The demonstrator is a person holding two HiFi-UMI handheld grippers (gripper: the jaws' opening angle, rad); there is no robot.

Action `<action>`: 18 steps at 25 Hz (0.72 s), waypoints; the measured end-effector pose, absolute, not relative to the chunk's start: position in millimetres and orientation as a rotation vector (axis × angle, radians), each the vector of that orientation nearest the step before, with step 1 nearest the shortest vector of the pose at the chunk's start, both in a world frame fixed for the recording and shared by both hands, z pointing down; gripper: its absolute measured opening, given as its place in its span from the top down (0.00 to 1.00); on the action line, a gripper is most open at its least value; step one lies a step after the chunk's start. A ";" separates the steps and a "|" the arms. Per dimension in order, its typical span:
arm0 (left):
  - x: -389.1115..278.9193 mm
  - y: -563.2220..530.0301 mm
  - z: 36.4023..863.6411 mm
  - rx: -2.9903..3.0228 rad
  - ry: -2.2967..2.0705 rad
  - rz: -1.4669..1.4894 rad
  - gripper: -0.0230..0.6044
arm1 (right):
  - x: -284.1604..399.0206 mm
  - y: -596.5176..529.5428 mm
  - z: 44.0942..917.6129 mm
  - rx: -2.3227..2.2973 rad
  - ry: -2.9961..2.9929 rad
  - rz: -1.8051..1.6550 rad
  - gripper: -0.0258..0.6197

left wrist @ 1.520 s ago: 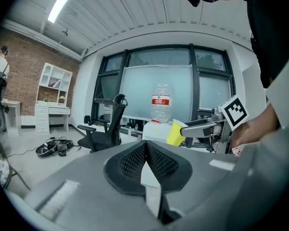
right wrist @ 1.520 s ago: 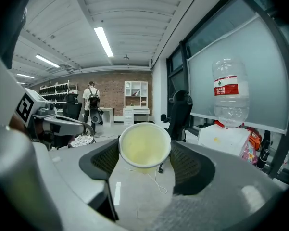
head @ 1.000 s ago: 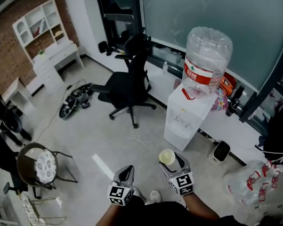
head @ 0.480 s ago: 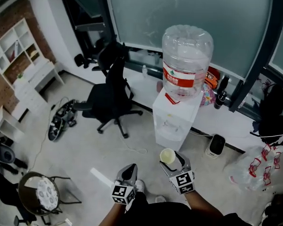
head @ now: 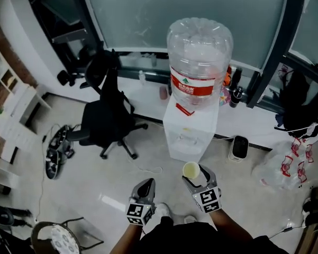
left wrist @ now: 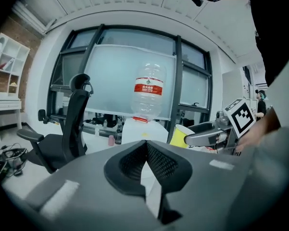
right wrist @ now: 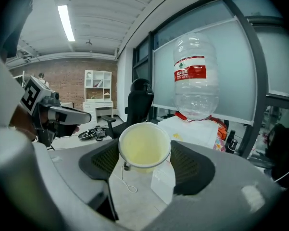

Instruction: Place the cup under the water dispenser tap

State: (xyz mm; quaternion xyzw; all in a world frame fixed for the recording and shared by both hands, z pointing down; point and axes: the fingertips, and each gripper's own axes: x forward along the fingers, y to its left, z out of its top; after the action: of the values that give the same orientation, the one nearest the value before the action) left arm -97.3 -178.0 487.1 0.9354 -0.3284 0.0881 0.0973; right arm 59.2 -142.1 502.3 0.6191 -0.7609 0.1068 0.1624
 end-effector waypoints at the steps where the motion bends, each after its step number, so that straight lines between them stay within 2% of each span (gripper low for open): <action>1: -98.2 -184.5 489.8 2.778 -0.947 0.266 0.94 | 59.2 -146.2 507.2 1.781 -2.153 0.309 0.45; 11: -90.4 -218.3 529.5 2.809 -0.679 0.339 0.94 | 72.1 -163.5 542.0 1.876 -1.928 0.363 0.45; 18: -66.0 -247.2 559.1 2.817 -0.645 0.384 0.94 | 92.0 -193.5 583.8 1.882 -1.838 0.422 0.45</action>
State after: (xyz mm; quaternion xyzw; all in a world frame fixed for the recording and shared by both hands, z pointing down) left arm -66.0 -247.2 559.1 0.9601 -0.2199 0.1307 0.1128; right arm 92.0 -193.5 583.8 0.6863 -0.6703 0.1539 0.2366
